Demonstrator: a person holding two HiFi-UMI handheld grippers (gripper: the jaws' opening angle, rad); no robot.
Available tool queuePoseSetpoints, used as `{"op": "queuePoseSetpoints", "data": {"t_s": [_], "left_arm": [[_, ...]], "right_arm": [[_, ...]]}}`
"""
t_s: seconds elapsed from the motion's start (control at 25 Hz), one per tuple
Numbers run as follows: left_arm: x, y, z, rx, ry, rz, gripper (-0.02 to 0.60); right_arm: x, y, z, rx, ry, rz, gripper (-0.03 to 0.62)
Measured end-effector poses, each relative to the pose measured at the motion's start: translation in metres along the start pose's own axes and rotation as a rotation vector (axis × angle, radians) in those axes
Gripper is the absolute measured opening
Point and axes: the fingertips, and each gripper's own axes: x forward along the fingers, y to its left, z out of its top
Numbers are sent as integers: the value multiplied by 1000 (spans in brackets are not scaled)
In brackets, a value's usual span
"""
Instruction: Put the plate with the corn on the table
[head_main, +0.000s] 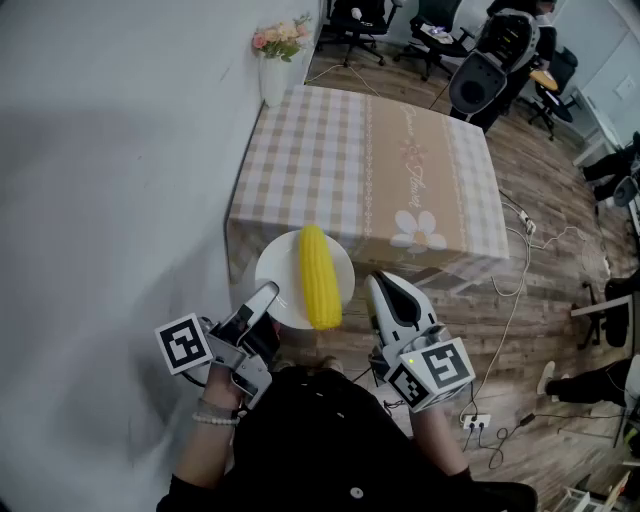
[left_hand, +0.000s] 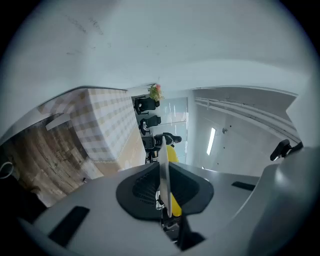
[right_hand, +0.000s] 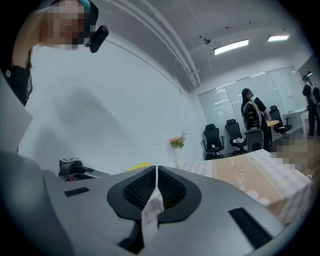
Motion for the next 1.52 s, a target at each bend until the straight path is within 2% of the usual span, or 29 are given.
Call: {"op": "queuePoseSetpoints", "data": {"t_s": [0.32, 0.44, 0.56, 0.72, 0.8, 0.92, 1.16, 1.32, 1.52], "left_arm": [[-1, 2, 0, -4, 1, -6, 41], [-2, 1, -2, -5, 4, -12, 41], [-3, 1, -3, -5, 7, -15, 41], [-3, 0, -3, -5, 7, -23, 42], [-4, -1, -2, -4, 7, -28, 41], [-4, -1, 0, -2, 7, -36, 43], [-1, -3, 1, -6, 13, -55, 41], [3, -3, 4, 2, 25, -57, 42], [5, -4, 4, 7, 40, -50, 43]], "right_arm": [[0, 3, -7, 26, 18, 11, 48], [0, 1, -10, 71, 28, 6, 48], [2, -2, -15, 183, 40, 19, 49], [6, -3, -28, 391, 71, 60, 56], [10, 0, -33, 486, 83, 92, 125], [14, 5, -41, 564, 103, 123, 138], [22, 12, -50, 647, 123, 150, 143], [26, 14, -48, 656, 112, 166, 124], [25, 14, -46, 666, 91, 145, 101]]}}
